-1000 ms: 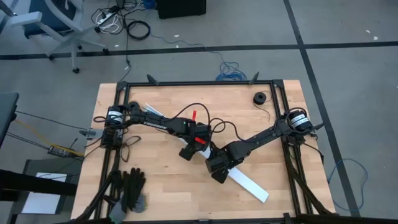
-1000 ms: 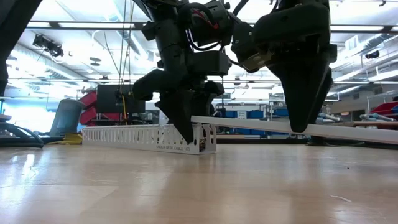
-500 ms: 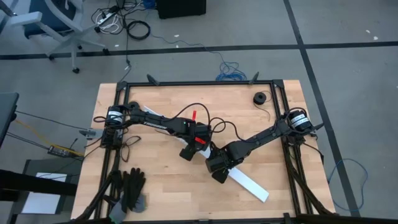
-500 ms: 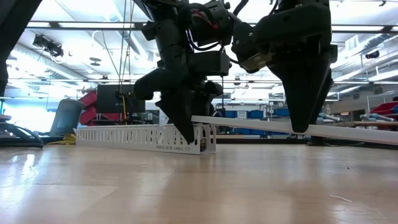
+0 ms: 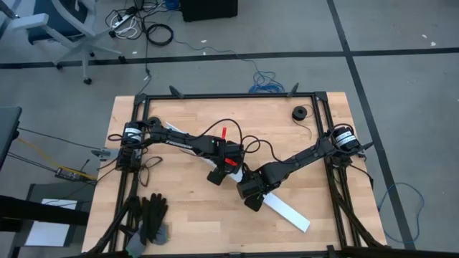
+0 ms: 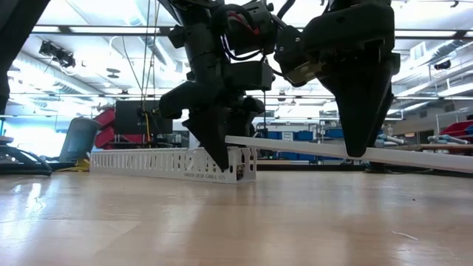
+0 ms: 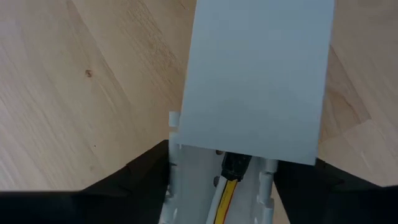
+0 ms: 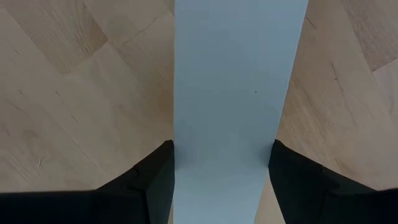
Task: Ziptie cables
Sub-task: Close the white cable duct
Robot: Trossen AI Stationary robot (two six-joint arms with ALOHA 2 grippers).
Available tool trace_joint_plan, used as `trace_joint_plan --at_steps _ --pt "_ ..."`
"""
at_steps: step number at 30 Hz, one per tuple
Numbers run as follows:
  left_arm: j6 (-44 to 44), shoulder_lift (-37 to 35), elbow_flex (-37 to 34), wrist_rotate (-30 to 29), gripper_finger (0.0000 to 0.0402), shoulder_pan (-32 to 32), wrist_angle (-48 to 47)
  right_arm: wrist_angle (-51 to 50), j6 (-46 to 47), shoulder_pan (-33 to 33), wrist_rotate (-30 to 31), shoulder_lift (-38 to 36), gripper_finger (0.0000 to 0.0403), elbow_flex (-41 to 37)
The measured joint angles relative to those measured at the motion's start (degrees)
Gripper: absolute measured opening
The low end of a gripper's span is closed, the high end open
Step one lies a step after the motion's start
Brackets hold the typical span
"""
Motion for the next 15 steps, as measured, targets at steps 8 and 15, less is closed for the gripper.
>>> trace_joint_plan --at_steps 8,15 --pt "-0.19 0.00 0.00 -0.79 0.0291 0.02 -0.16 -0.08 -0.74 -1.21 -1.10 0.00 0.0213 0.00" --pt "-0.23 0.00 0.00 -2.65 0.0301 0.02 -0.85 -0.21 -0.88 -1.32 -0.93 0.02 0.0213 0.00"
